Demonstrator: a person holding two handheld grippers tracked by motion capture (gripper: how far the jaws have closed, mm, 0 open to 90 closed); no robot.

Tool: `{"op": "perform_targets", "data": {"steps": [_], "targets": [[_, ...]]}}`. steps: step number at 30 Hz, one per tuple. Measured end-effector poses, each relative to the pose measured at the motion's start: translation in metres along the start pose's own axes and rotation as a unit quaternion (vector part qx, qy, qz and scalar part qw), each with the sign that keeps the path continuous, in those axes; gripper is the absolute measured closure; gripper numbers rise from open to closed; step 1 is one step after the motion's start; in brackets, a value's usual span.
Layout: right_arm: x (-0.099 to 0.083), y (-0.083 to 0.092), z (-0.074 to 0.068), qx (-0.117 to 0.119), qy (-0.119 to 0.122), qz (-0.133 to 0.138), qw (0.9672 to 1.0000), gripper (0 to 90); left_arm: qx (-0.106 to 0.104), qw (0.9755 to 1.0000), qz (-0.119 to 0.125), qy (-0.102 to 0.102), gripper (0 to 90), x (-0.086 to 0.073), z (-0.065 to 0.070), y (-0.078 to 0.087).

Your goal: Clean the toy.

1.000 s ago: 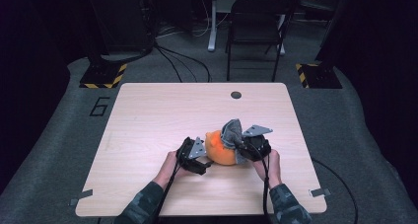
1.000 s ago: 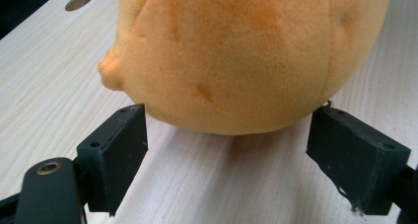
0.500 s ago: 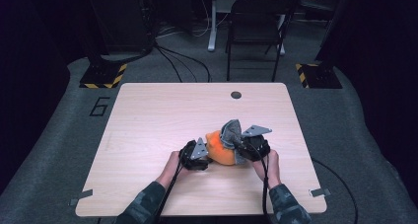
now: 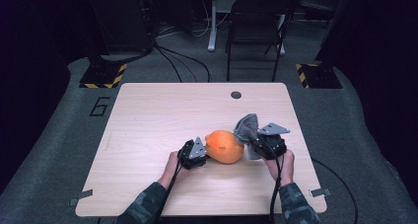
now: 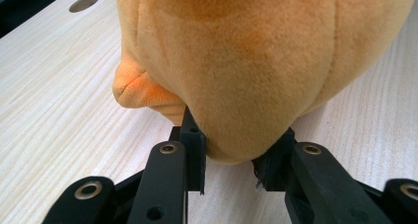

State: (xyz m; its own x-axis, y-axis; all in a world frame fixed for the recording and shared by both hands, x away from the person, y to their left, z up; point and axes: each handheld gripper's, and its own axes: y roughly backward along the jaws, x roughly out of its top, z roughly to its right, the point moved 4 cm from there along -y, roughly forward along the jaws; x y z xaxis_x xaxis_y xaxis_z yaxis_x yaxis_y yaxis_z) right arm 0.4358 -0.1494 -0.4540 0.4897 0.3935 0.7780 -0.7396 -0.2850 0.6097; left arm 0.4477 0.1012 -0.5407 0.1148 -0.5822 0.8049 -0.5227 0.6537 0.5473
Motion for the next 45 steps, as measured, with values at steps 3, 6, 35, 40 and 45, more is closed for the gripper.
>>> {"op": "perform_targets", "data": {"steps": [3, 6, 35, 40, 45], "targets": [[-0.018, -0.014, 0.014, -0.020, -0.020, -0.037, 0.9989, 71.1, 0.004, 1.0000, 0.002, 0.001, 70.4, 0.000, 0.001, 0.000], [-0.026, -0.025, 0.017, -0.016, -0.033, -0.058, 0.9976, 71.1, 0.006, 0.9999, 0.009, 0.002, 71.8, 0.000, 0.001, 0.000], [-0.010, -0.001, 0.032, -0.013, -0.059, -0.012, 0.9981, 70.7, -0.125, 0.9463, 0.041, 0.295, 78.2, 0.041, -0.012, 0.049], [0.008, 0.018, 0.023, 0.006, -0.060, 0.019, 0.9980, 70.7, -0.137, 0.9355, 0.024, 0.325, 77.9, 0.032, -0.012, 0.039], [0.033, 0.033, -0.020, 0.057, -0.035, 0.045, 0.9967, 70.4, -0.145, 0.9305, 0.010, 0.336, 77.5, 0.025, -0.006, 0.026]]}}
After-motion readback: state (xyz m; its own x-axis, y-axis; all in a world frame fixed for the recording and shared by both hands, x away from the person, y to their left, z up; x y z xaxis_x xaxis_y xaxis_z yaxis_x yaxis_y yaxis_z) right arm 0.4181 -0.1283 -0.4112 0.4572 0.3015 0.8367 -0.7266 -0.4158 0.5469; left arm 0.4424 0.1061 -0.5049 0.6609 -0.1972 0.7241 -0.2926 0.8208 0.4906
